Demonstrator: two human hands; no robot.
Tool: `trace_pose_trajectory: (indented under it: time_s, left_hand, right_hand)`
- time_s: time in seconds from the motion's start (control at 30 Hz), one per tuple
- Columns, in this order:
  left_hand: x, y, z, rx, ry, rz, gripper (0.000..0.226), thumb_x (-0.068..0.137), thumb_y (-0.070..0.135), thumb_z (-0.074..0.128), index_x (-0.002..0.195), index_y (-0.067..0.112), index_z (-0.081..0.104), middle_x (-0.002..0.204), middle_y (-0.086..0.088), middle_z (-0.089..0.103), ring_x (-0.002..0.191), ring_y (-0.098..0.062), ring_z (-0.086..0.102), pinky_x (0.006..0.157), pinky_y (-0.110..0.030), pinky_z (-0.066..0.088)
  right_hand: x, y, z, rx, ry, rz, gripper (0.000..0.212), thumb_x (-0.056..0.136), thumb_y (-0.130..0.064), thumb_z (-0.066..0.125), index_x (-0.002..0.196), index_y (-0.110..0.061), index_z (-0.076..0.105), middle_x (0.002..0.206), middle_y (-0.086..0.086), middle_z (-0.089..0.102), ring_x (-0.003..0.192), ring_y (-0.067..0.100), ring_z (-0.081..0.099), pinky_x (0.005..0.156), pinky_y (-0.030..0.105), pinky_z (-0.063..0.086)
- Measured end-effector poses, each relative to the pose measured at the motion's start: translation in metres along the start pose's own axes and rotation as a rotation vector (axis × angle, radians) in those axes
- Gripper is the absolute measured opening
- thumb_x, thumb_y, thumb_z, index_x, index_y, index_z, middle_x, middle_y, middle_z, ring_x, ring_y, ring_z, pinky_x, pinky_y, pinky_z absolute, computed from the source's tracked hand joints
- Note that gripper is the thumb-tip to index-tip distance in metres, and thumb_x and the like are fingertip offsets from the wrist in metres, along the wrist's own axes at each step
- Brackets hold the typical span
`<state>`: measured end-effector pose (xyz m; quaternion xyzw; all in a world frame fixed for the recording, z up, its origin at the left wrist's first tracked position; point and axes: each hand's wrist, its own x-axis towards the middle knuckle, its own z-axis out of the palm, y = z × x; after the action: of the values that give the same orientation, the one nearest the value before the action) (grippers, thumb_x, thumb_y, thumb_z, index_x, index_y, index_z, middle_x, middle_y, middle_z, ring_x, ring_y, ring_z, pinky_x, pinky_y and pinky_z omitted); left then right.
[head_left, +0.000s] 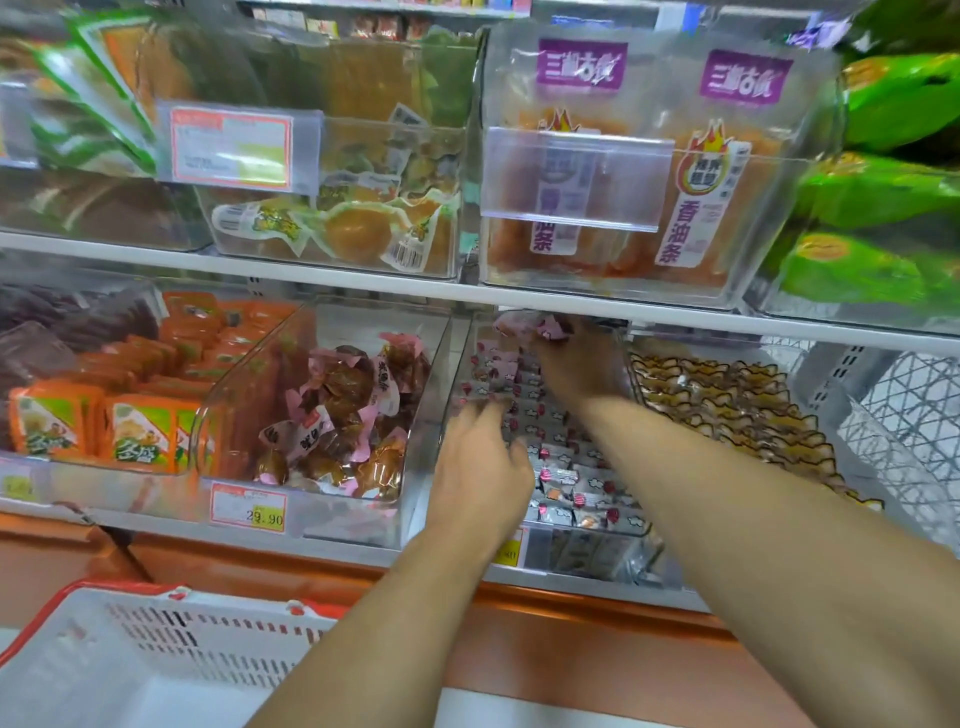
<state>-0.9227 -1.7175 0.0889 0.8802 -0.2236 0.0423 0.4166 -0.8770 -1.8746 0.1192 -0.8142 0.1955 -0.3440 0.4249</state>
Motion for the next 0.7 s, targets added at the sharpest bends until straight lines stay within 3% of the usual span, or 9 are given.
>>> trace_pose_trajectory:
  time_s: [0.07,0.1,0.13,0.2,0.27,0.4,0.5,0.6,0.7]
  left_hand:
    - [0.001,-0.002,0.004,0.036,-0.002,0.003,0.048,0.097,0.026,0.058,0.144,0.018,0.049,0.140,-0.003,0.051,0.131,-0.022,0.043,0.109,-0.037,0.037]
    - [0.002,-0.003,0.006,0.047,-0.006,0.005,0.048,0.097,0.026,0.058,0.144,0.018,0.049,0.140,-0.003,0.051,0.131,-0.022,0.042,0.109,-0.038,0.037]
    - [0.002,-0.003,0.008,0.054,-0.011,0.005,0.049,0.097,0.027,0.058,0.144,0.019,0.048,0.140,-0.003,0.050,0.131,-0.023,0.041,0.110,-0.039,0.036]
    - [0.002,-0.004,0.009,0.056,-0.019,-0.001,0.051,0.097,0.028,0.057,0.145,0.020,0.046,0.141,-0.003,0.048,0.133,-0.023,0.039,0.111,-0.040,0.035]
    - [0.002,-0.005,0.010,0.060,-0.020,0.004,0.050,0.097,0.029,0.057,0.145,0.021,0.046,0.141,-0.002,0.047,0.134,-0.021,0.038,0.112,-0.039,0.035]
    - [0.002,-0.006,0.009,0.066,-0.026,0.012,0.048,0.096,0.029,0.056,0.142,0.019,0.048,0.139,-0.002,0.048,0.132,-0.020,0.036,0.111,-0.036,0.035]
    - [0.002,-0.006,0.009,0.073,-0.033,0.013,0.049,0.096,0.029,0.057,0.143,0.019,0.048,0.138,-0.002,0.049,0.132,-0.020,0.037,0.110,-0.035,0.035]
    - [0.002,-0.006,0.010,0.076,-0.028,0.016,0.050,0.095,0.030,0.059,0.142,0.018,0.048,0.138,-0.002,0.049,0.132,-0.020,0.037,0.111,-0.036,0.036]
    - [0.001,-0.007,0.010,0.075,-0.028,0.023,0.049,0.095,0.029,0.059,0.141,0.018,0.049,0.137,-0.002,0.049,0.131,-0.019,0.037,0.110,-0.036,0.036]
  right_hand:
    - [0.010,0.005,0.009,-0.053,-0.123,-0.106,0.020,0.098,-0.022,0.065,0.117,-0.020,0.061,0.107,-0.016,0.055,0.104,0.010,0.051,0.084,0.006,0.036]
    - [0.015,0.008,0.014,-0.092,-0.147,-0.145,0.015,0.097,-0.018,0.064,0.110,-0.025,0.061,0.106,-0.019,0.057,0.105,0.008,0.051,0.090,0.016,0.037]
    - [0.018,0.010,0.018,-0.117,-0.148,-0.181,0.014,0.095,-0.014,0.066,0.102,-0.026,0.061,0.103,-0.025,0.060,0.102,0.000,0.052,0.092,0.016,0.036]
    - [0.024,0.013,0.025,-0.094,-0.134,-0.216,0.031,0.090,-0.005,0.070,0.079,-0.031,0.058,0.079,-0.041,0.059,0.083,-0.028,0.050,0.082,-0.005,0.031]
    - [0.033,0.016,0.030,-0.089,-0.193,-0.194,0.044,0.087,-0.002,0.073,0.071,-0.039,0.056,0.066,-0.044,0.055,0.075,-0.037,0.047,0.074,-0.009,0.034]
    - [0.048,0.018,0.040,-0.066,-0.205,-0.013,0.015,0.088,-0.015,0.077,0.090,-0.021,0.063,0.079,-0.018,0.063,0.071,-0.011,0.057,0.065,-0.003,0.040]
    - [0.050,0.016,0.046,-0.031,-0.234,0.038,0.023,0.088,-0.028,0.078,0.101,-0.016,0.064,0.101,0.003,0.074,0.089,0.017,0.070,0.084,0.029,0.055]
    - [0.051,0.015,0.048,-0.217,-0.412,-0.046,0.019,0.097,-0.038,0.062,0.100,-0.020,0.057,0.098,0.004,0.071,0.087,0.019,0.068,0.073,0.030,0.051]
    - [0.054,0.013,0.051,-0.362,-0.551,-0.065,0.034,0.102,-0.047,0.043,0.103,-0.017,0.059,0.093,0.004,0.068,0.086,0.020,0.066,0.075,0.035,0.050]
